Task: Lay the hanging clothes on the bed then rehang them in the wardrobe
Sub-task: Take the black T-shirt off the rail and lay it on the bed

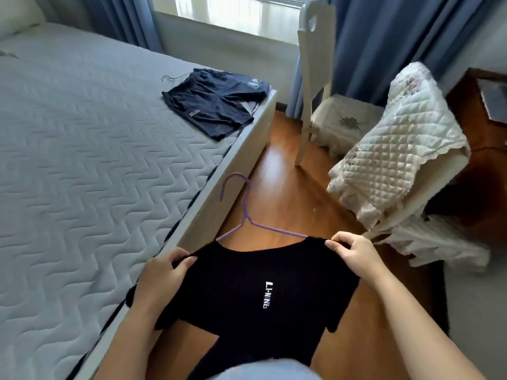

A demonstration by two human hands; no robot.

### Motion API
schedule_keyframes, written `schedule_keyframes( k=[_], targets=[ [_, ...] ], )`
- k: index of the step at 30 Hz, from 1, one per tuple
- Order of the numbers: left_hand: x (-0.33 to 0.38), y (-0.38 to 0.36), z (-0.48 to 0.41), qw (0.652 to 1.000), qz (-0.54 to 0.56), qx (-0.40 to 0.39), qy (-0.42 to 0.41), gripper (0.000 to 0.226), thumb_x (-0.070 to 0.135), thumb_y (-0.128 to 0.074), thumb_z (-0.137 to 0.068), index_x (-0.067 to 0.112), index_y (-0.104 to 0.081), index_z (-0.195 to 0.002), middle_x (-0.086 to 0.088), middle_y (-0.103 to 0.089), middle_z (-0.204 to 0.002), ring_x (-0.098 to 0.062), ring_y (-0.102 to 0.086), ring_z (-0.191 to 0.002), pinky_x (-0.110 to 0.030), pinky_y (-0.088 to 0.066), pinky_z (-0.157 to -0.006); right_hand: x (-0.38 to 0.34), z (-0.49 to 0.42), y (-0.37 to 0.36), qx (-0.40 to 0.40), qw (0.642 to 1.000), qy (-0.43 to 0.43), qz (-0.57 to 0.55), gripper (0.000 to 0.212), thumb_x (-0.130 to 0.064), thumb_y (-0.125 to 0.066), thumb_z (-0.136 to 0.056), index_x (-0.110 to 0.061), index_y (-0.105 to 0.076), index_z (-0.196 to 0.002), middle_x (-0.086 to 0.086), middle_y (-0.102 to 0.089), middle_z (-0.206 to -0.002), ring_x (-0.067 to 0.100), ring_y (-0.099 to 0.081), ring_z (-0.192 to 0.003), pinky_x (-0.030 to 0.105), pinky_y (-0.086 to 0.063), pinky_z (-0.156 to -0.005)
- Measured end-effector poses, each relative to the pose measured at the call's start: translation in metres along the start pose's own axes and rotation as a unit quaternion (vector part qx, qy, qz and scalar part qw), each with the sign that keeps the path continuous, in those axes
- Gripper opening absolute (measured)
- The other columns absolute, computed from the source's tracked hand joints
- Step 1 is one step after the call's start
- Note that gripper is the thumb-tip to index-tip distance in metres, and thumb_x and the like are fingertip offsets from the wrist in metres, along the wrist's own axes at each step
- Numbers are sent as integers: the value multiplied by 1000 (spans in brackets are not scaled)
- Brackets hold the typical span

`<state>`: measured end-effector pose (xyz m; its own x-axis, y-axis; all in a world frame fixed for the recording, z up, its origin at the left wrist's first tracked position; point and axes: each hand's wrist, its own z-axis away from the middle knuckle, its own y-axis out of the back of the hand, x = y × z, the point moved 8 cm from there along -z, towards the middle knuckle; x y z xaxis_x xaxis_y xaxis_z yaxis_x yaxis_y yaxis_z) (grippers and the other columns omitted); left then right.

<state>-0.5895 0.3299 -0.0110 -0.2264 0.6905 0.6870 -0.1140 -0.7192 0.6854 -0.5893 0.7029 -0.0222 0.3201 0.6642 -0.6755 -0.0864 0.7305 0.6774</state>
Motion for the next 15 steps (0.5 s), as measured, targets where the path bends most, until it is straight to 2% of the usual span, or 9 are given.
schedule_keyframes(
  k=[2,5,8,11,13,15],
  targets=[
    [-1,15,-34,1000,18,13,19,19,22,-61,-84,34,-58,-69,14,-64,-74,-8,-57,-76,-22,-38,-64,-32,-46,2,-6,1000,17,24,25,-27,-63,-84,-33,-56,-61,-9,-58,-61,14,-52,-66,25,-38,-61],
    [-2,37,-87,998,32,32,36,16,22,-63,-83,31,-60,-70,14,-64,-73,-9,-59,-76,-15,-37,-63,-82,-111,4,-11,997,56,47,18,-27,-62,-85,-27,-59,-66,-4,-61,-66,17,-54,-70,24,-39,-62],
    [0,57,-136,997,26,51,52,7,21,-63,-83,21,-67,-77,9,-66,-75,-16,-60,-80,-24,-39,-66,-119,-169,0,-9,993,101,66,13,-24,-62,-85,-18,-63,-74,0,-63,-72,19,-56,-76,25,-37,-63],
    [3,69,-170,993,41,83,68,7,20,-64,-82,18,-67,-77,5,-69,-76,-16,-61,-78,-29,-42,-71,-142,-223,-7,-25,989,123,77,14,-24,-62,-85,-11,-68,-82,2,-63,-76,20,-56,-77,20,-35,-59],
    [4,68,-192,991,41,96,86,12,20,-64,-82,22,-65,-71,8,-67,-73,-11,-61,-75,-22,-43,-66,-152,-265,-12,-43,987,131,83,14,-25,-63,-84,-12,-68,-83,3,-64,-77,20,-55,-76,13,-36,-60],
    [5,64,-215,988,40,104,111,20,20,-64,-82,29,-60,-65,11,-65,-70,-4,-59,-72,-16,-41,-64,-164,-309,-19,-66,983,150,86,14,-25,-63,-84,-13,-67,-80,5,-66,-77,22,-57,-77,18,-39,-63]
  ],
)
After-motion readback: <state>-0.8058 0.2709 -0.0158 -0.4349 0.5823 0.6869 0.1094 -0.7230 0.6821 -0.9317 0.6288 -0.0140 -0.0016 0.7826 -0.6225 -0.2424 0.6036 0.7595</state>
